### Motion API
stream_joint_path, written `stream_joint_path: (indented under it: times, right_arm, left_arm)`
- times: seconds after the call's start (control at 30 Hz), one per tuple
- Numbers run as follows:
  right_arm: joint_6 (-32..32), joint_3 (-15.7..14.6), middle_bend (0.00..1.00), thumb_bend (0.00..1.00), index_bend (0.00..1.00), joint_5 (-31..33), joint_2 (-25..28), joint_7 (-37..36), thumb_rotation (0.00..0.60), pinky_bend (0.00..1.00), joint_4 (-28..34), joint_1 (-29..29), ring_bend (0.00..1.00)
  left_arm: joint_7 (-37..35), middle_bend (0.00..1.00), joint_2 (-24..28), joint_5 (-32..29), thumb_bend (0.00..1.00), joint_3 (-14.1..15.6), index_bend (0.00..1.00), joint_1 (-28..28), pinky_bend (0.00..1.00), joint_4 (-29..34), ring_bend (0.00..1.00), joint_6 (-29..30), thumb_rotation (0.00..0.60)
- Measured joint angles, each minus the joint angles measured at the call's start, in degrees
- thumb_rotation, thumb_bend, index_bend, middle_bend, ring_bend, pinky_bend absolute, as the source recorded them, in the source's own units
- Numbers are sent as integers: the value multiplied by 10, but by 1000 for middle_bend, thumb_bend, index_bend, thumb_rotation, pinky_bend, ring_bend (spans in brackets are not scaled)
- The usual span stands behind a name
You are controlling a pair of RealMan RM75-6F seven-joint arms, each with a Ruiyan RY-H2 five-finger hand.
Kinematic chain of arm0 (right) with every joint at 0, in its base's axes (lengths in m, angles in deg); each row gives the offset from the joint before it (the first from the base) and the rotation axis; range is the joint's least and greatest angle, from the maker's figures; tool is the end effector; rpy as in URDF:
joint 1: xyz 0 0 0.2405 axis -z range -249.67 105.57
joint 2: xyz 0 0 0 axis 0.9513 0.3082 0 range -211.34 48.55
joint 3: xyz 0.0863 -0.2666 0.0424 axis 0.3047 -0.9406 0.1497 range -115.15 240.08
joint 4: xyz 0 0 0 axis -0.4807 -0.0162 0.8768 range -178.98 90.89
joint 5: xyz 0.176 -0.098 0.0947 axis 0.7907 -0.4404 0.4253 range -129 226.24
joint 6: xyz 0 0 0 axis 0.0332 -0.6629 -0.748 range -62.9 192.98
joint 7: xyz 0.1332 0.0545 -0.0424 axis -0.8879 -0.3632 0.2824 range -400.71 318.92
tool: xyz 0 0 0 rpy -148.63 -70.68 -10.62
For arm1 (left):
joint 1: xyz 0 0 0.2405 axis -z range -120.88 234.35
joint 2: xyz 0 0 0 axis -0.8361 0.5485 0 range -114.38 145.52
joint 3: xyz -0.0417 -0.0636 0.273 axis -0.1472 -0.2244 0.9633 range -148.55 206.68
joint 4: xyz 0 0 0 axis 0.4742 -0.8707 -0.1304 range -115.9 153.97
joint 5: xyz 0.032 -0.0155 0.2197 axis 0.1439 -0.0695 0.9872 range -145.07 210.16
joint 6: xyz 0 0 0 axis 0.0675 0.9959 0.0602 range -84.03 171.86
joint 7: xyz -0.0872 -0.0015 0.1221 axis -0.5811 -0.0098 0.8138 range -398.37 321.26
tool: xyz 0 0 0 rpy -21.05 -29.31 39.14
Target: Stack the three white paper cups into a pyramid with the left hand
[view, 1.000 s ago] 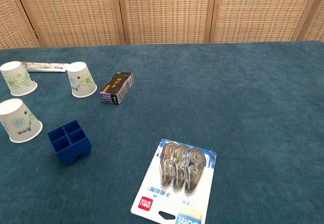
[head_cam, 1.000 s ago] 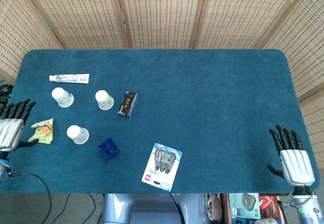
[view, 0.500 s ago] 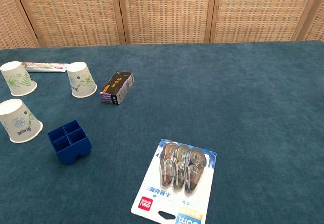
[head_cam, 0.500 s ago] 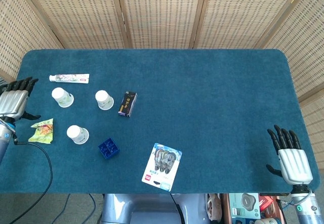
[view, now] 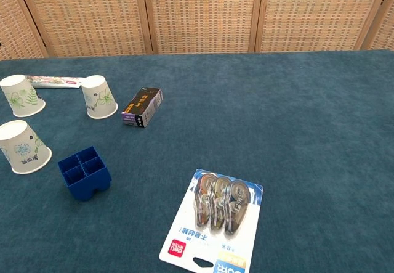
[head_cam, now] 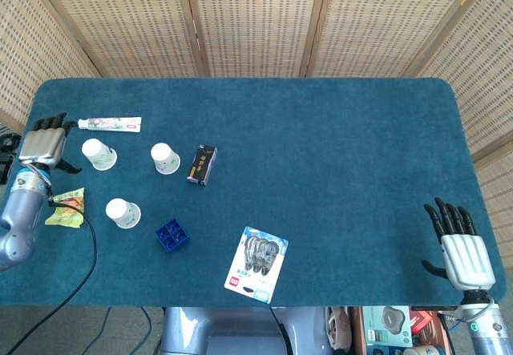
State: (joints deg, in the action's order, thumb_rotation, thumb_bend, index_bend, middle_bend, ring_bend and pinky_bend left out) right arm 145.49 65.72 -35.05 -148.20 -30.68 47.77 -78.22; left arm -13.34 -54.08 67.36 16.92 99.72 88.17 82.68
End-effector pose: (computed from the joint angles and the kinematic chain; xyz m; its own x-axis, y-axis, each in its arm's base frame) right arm -0.3430 -0.1990 0.1356 0.5151 -0.0713 0.8541 -0.8565 -0.0049 0.5162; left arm -0.3187 0.4519 0.1511 0.5332 0.3220 0.7823 0.7831 0.1618 -0.6004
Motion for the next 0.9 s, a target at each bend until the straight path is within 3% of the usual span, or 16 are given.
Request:
stream_joint_path:
  times: [0.53,0.9]
  right_arm:
    - [-7,6,0,99,0,15,4,-28,600,0,-12,-2,0]
    - [-14,8,0,99,0,24,4,-38,600,0,-20,-3,0]
  left_arm:
    - [83,0,-85,-125,88,53,234,77,0,-114,0,-47,600]
    - [104,0,-127,-157,88,70,233,101,0,-174,0,-55,600]
